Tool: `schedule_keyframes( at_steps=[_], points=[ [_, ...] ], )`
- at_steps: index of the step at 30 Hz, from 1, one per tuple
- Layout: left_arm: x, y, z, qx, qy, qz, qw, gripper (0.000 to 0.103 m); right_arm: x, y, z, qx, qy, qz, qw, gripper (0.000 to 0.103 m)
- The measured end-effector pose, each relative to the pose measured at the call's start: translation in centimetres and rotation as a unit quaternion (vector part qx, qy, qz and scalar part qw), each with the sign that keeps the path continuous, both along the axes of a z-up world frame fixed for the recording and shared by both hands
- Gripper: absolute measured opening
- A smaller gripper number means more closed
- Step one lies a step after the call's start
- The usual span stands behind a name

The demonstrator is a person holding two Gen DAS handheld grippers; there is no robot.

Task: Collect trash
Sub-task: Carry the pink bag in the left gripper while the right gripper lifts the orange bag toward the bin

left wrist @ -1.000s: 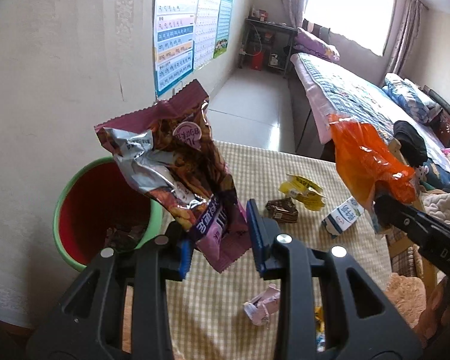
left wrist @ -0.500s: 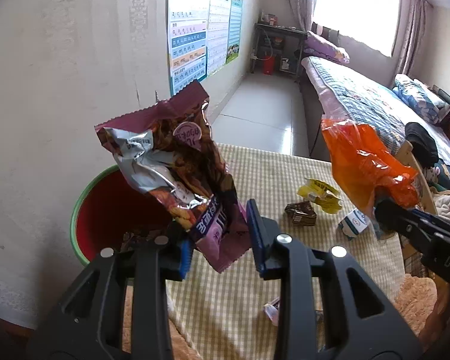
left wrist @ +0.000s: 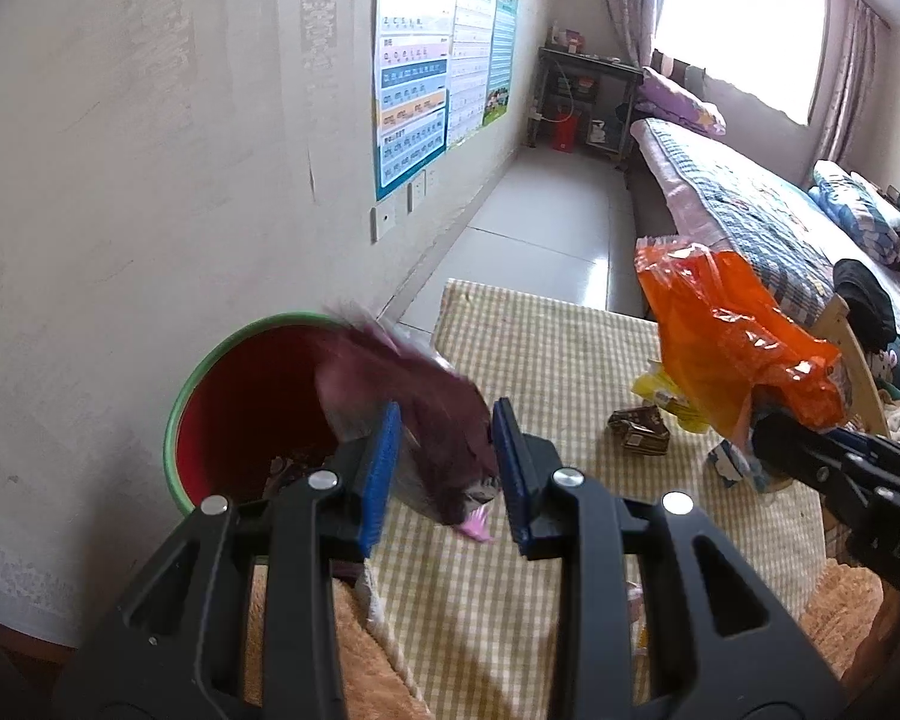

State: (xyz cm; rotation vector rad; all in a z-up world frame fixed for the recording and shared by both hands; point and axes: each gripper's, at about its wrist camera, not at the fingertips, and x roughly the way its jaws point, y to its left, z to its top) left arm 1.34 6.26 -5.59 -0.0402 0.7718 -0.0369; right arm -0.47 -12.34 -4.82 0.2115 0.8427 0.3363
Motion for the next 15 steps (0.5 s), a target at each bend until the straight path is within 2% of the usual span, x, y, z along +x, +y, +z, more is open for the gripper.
schedule_keyframes(
  at_steps=[5, 10, 13, 15],
  points=[
    [0.0, 0.7, -0.3, -0.007, 0.005, 0.002, 1.0, 0.028, 0.3, 0.7, -0.2, -0.002, 0.002, 0.007, 1.0, 0.033],
    [0.5, 3.1, -2.1, -0.068, 0.041, 0.015, 0.9967, 0.028, 0.5, 0.1, -0.7, -0.005, 0.01, -0.002, 1.0, 0.033],
    [0.7, 4.8, -3.6, -0.086, 0.066, 0.036, 0.9934, 0.028, 0.5, -0.5, -0.9, -0.007, 0.014, -0.012, 1.0, 0.033],
    [1.3, 5.3, -5.0, -0.098, 0.091, 0.032, 0.9905, 0.029, 0.5, -0.7, -1.1, -0.007, 0.018, -0.017, 1.0, 0.033]
  ],
)
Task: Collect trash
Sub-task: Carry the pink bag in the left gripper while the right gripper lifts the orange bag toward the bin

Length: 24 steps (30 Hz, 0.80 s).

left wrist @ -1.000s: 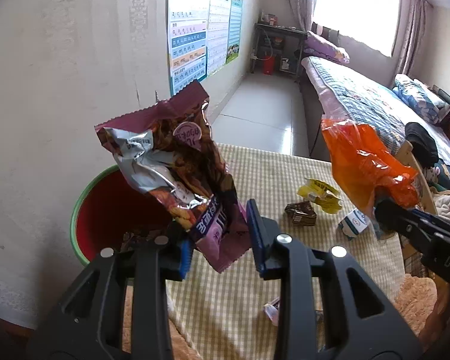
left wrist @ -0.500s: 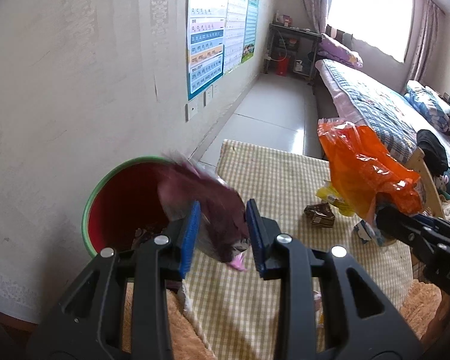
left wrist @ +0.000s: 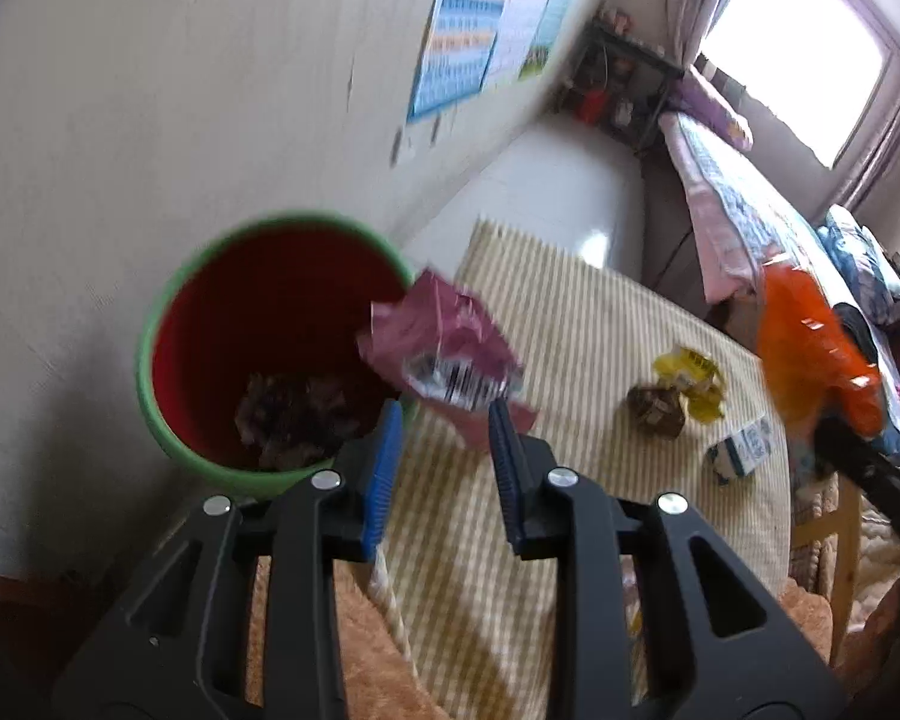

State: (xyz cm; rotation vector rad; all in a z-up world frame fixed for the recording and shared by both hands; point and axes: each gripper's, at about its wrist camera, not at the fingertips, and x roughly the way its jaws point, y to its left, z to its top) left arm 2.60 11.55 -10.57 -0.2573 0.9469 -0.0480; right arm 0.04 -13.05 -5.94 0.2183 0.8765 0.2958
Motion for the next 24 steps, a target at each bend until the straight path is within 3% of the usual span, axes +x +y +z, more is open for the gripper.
schedule_keyframes(
  at_steps=[1, 2, 3, 13, 15, 18, 20, 24],
  points=[
    [0.4, 0.1, -0.8, -0.005, 0.009, 0.001, 0.9999, 0.034, 0.1, -0.1, -0.2, 0.002, 0.003, -0.002, 1.0, 0.033],
    [0.7, 0.0, -1.4, -0.008, 0.016, 0.003, 0.9998, 0.05, 0.1, -0.1, -0.3, 0.005, 0.006, -0.003, 1.0, 0.033],
    [1.1, -0.1, -2.1, -0.013, 0.019, 0.005, 0.9997, 0.057, 0.1, -0.1, -0.4, 0.008, 0.008, -0.003, 1.0, 0.033],
    [7.1, -1.7, -8.4, -0.09, 0.095, 0.031, 0.9909, 0.061, -1.0, -1.0, -0.8, 0.006, 0.015, -0.016, 1.0, 0.033],
    [7.6, -1.8, -8.8, -0.099, 0.099, 0.038, 0.9894, 0.061, -1.1, -1.4, -0.9, 0.005, 0.016, -0.02, 1.0, 0.033],
    [7.9, -1.9, -9.0, -0.105, 0.096, 0.041, 0.989, 0.052, -1.3, -1.8, -1.0, 0.005, 0.017, -0.024, 1.0, 0.033],
    [7.8, -1.9, -8.8, -0.103, 0.094, 0.041, 0.9894, 0.033, -1.4, -2.0, -1.1, 0.005, 0.018, -0.025, 1.0, 0.033],
    [6.4, -1.4, -7.9, -0.102, 0.081, 0.032, 0.991, 0.028, -1.3, -1.9, -1.3, 0.007, 0.02, -0.023, 0.999, 0.033]
  ],
)
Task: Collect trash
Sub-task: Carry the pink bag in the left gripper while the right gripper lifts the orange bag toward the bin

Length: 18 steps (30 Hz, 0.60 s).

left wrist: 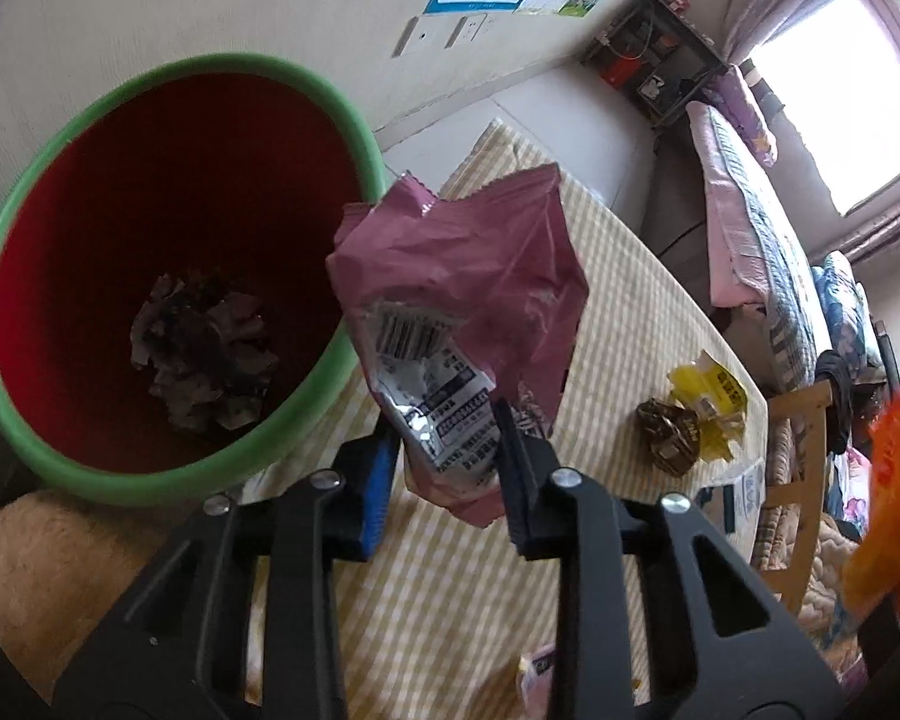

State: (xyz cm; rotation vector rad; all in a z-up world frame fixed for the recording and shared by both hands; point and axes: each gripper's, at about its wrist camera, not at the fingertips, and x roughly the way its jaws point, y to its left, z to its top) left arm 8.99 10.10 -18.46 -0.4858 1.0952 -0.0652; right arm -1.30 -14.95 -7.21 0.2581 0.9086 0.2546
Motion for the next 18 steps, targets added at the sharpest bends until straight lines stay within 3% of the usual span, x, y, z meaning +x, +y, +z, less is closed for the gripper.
schedule_keyframes(
  at_steps=[3, 9, 15, 18],
  points=[
    [-1.4, 0.5, 1.4, 0.021, -0.017, -0.007, 0.9996, 0.028, 0.1, 0.5, 0.0, 0.0, 0.001, 0.006, 1.0, 0.033],
    [-5.2, 1.6, 5.9, 0.116, -0.074, -0.021, 0.9903, 0.028, 0.8, 2.3, -0.3, -0.004, 0.002, 0.029, 1.0, 0.033],
    [-6.8, 3.1, 8.2, 0.156, -0.099, -0.011, 0.9827, 0.028, 1.3, 5.2, -0.2, -0.019, -0.008, 0.061, 0.998, 0.033],
    [-7.2, 3.6, 8.7, 0.155, -0.105, -0.004, 0.9823, 0.028, 1.4, 6.4, -0.2, -0.027, -0.013, 0.077, 0.997, 0.033]
  ],
)
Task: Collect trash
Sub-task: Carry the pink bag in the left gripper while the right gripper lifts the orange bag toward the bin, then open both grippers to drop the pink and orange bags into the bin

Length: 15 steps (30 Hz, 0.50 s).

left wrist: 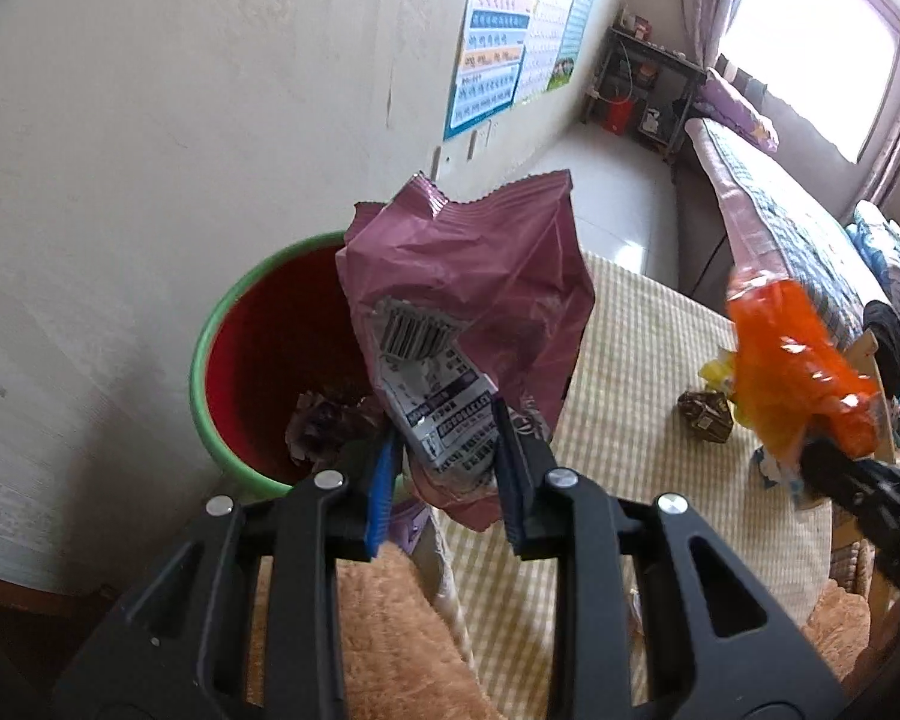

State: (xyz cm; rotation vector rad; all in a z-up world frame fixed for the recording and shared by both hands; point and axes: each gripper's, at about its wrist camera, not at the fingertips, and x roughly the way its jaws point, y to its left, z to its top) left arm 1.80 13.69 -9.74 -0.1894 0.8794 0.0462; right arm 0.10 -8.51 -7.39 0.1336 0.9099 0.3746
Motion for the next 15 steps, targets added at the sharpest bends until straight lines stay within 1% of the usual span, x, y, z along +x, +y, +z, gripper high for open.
schedule_keyframes(
  at_steps=[5, 8, 10, 15],
  points=[
    [-0.1, 0.8, 0.1, -0.002, -0.006, 0.009, 0.9999, 0.028, 0.8, 2.4, -0.2, -0.009, -0.002, 0.027, 1.0, 0.033],
    [0.1, 2.1, -0.5, -0.019, 0.003, 0.02, 0.9996, 0.029, 2.0, 4.0, -0.5, -0.005, 0.003, 0.045, 0.999, 0.033],
    [0.4, 3.3, -1.3, -0.03, 0.013, 0.032, 0.9989, 0.029, 3.2, 5.1, -0.7, 0.007, 0.014, 0.058, 0.998, 0.033],
    [1.8, 5.5, -2.9, -0.031, 0.036, 0.048, 0.9977, 0.029, 7.1, 8.1, -1.7, 0.031, 0.055, 0.073, 0.995, 0.033]
  ],
)
